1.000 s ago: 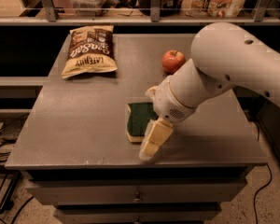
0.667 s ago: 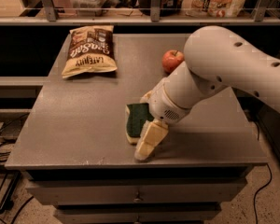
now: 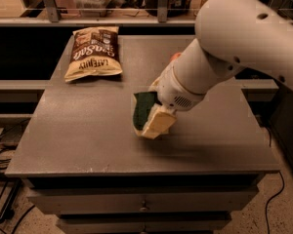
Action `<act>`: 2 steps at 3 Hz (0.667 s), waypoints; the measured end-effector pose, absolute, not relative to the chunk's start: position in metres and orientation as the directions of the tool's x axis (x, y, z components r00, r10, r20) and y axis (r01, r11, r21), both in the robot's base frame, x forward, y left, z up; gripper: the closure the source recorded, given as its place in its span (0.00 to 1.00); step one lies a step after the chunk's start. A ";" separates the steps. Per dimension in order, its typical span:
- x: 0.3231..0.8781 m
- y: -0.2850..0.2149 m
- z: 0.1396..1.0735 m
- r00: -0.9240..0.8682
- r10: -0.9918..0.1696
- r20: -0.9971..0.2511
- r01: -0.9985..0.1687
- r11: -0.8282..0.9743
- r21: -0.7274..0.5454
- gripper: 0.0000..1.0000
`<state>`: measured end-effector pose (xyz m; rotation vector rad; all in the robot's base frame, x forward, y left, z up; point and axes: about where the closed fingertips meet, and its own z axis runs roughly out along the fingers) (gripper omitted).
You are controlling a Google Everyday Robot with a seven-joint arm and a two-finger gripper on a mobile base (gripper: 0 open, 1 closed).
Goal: Pick sponge
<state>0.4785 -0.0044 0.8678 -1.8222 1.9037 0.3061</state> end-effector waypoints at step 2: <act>0.494 -0.013 0.956 0.069 -0.869 -0.490 -0.952 0.089 -0.292 1.00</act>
Offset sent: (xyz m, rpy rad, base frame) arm 0.0100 -0.0099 0.0607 -0.0088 -0.0862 0.0014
